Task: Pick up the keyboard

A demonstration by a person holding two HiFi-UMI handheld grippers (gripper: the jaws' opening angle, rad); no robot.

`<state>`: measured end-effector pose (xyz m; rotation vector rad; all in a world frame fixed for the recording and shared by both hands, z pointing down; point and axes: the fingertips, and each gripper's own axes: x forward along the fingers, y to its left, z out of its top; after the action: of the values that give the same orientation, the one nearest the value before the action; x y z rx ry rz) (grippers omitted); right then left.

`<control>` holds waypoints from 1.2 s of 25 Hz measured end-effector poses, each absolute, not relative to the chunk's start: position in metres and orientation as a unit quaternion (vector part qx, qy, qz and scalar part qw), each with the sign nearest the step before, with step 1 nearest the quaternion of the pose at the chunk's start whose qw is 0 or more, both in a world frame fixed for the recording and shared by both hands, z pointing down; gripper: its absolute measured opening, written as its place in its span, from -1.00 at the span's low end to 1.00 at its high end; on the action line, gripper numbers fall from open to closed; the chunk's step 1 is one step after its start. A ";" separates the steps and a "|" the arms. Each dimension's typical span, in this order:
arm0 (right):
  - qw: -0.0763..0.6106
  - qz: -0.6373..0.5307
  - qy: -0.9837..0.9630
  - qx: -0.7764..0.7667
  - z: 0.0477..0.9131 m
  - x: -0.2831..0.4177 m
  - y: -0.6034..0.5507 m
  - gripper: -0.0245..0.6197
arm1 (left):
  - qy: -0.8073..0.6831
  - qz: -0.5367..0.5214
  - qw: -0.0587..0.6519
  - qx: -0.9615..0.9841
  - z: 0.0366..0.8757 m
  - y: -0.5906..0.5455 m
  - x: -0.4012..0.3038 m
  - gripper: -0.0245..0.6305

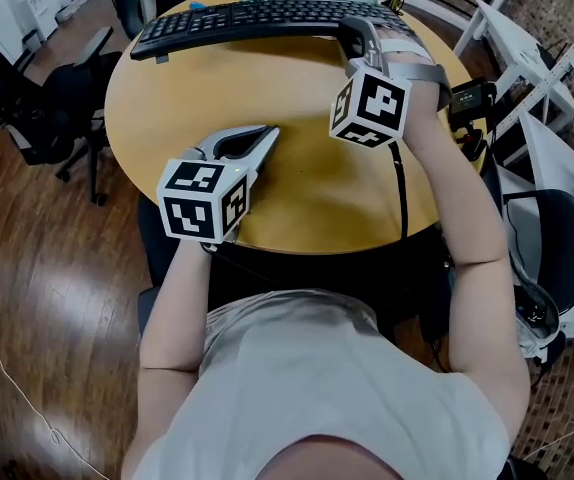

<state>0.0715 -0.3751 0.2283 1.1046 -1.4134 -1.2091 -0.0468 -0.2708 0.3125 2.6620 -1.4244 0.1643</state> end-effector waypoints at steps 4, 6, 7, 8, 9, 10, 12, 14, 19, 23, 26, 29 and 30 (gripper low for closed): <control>0.464 -0.497 -0.575 0.455 0.225 0.073 -0.374 -0.67 | -0.470 0.054 0.059 0.879 0.314 -0.271 -0.044 -0.92; 0.461 -0.500 -0.573 0.457 0.225 0.073 -0.373 -0.67 | -0.470 0.054 0.059 0.879 0.315 -0.271 -0.044 -0.92; 0.459 -0.501 -0.573 0.457 0.224 0.073 -0.373 -0.67 | -0.470 0.054 0.058 0.879 0.315 -0.271 -0.044 -0.92; 0.458 -0.502 -0.574 0.458 0.224 0.073 -0.372 -0.67 | -0.470 0.054 0.058 0.879 0.315 -0.271 -0.043 -0.92; 0.457 -0.503 -0.573 0.458 0.223 0.073 -0.372 -0.67 | -0.469 0.055 0.058 0.879 0.315 -0.270 -0.043 -0.92; 0.455 -0.505 -0.572 0.458 0.222 0.073 -0.371 -0.67 | -0.469 0.055 0.058 0.879 0.314 -0.270 -0.042 -0.92; 0.453 -0.510 -0.571 0.458 0.219 0.073 -0.370 -0.67 | -0.469 0.055 0.058 0.879 0.313 -0.270 -0.042 -0.92; 0.451 -0.512 -0.571 0.457 0.218 0.071 -0.369 -0.67 | -0.470 0.055 0.058 0.879 0.313 -0.270 -0.042 -0.92; 0.450 -0.512 -0.572 0.456 0.219 0.070 -0.369 -0.67 | -0.469 0.055 0.058 0.879 0.314 -0.270 -0.042 -0.92; 0.449 -0.510 -0.573 0.458 0.218 0.072 -0.369 -0.67 | -0.469 0.055 0.058 0.879 0.314 -0.270 -0.041 -0.92; 0.450 -0.511 -0.571 0.458 0.217 0.072 -0.369 -0.67 | -0.469 0.056 0.058 0.879 0.313 -0.270 -0.042 -0.92; 0.450 -0.512 -0.570 0.459 0.215 0.075 -0.368 -0.67 | -0.467 0.055 0.059 0.880 0.313 -0.271 -0.040 -0.92; 0.450 -0.512 -0.569 0.460 0.215 0.076 -0.368 -0.67 | -0.467 0.055 0.059 0.881 0.313 -0.270 -0.039 -0.92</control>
<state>0.0757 -0.3678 0.2151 1.1386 -1.4078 -1.2656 -0.0390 -0.2703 0.3131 2.6682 -1.4132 0.1665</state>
